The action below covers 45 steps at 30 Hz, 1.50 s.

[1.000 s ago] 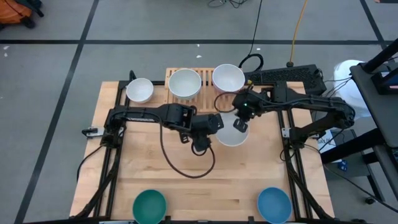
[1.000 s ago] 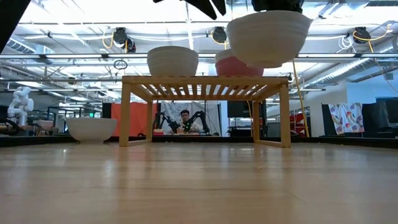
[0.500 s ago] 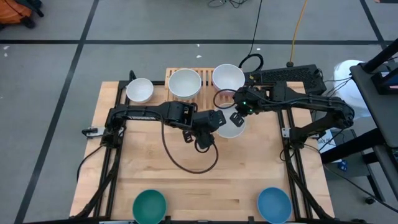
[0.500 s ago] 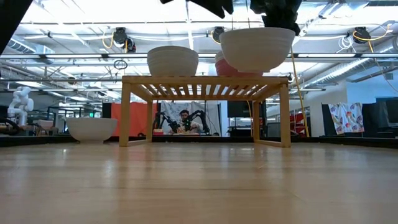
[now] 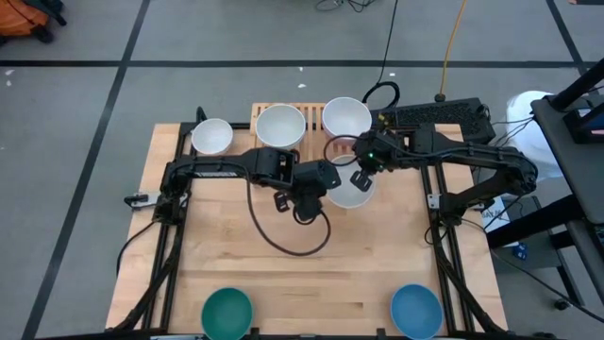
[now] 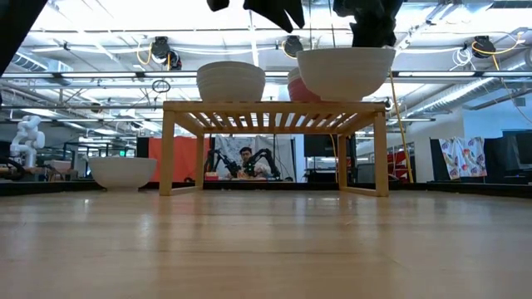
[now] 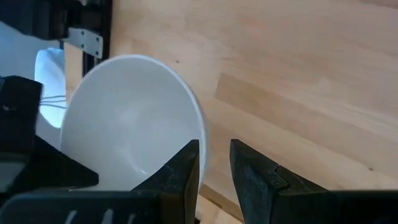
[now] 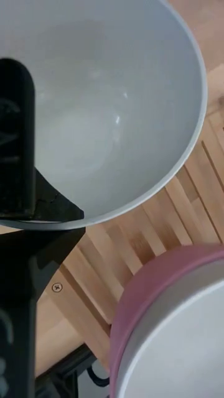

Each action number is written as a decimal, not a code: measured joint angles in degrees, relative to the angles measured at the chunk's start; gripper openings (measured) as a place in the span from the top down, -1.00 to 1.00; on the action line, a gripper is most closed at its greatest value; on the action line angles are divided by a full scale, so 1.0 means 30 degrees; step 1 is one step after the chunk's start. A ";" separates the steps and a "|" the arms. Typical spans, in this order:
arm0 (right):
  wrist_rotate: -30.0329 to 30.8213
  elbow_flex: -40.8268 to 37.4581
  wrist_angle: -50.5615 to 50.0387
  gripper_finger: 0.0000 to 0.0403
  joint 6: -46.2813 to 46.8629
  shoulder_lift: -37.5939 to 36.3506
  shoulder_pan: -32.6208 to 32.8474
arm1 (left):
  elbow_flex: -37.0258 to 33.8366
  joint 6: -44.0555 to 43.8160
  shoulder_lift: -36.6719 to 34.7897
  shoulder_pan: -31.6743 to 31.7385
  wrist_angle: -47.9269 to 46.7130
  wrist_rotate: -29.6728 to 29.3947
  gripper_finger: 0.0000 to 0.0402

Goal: Place and stack bowls onto a shelf
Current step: Stack the white bowl on top of the gray bowl on the shelf

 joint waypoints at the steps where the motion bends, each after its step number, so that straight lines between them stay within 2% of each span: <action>1: -0.0071 0.0000 -0.0006 1.00 -0.0187 0.0000 0.0000 | 0.0000 0.0145 0.0000 0.0063 -0.0226 0.0012 0.52; 6: -0.0126 0.0000 0.0171 1.00 -0.1033 0.0007 0.0189 | 0.0000 0.0405 0.0000 0.0586 -0.1229 0.0009 0.52; 14: -0.0178 0.0000 0.0550 1.00 -0.2960 0.0007 0.0313 | 0.0000 0.1400 0.0225 0.0700 -0.1076 0.0317 0.52; 18: -0.2282 0.0000 0.0828 1.00 -0.5452 0.0007 0.0353 | -0.0029 0.1101 0.0328 0.0802 -0.1127 0.0310 0.52; 26: -0.4651 0.0000 0.1504 1.00 -0.7757 0.0007 0.0379 | -0.0022 0.1349 0.0401 0.0549 -0.0640 0.0230 0.52; 30: -0.4971 -0.0007 0.1127 1.00 -0.9062 0.0023 0.0391 | -0.0022 0.1820 0.0401 -0.0090 -0.0272 -0.0571 0.52; 37: -0.8098 0.0000 0.0893 1.00 -1.0062 0.0951 0.0393 | -0.0022 0.2431 0.0401 -0.0644 -0.0054 -0.0727 0.52; 42: -0.8172 0.0000 0.0225 1.00 -1.0170 0.2123 0.0379 | -0.0022 0.2633 0.0401 -0.0772 0.0531 -0.0765 0.52; 45: -0.8171 0.0000 0.0394 1.00 -1.0387 0.2501 0.0379 | -0.0022 0.2303 0.0393 -0.0772 0.0604 0.0148 0.52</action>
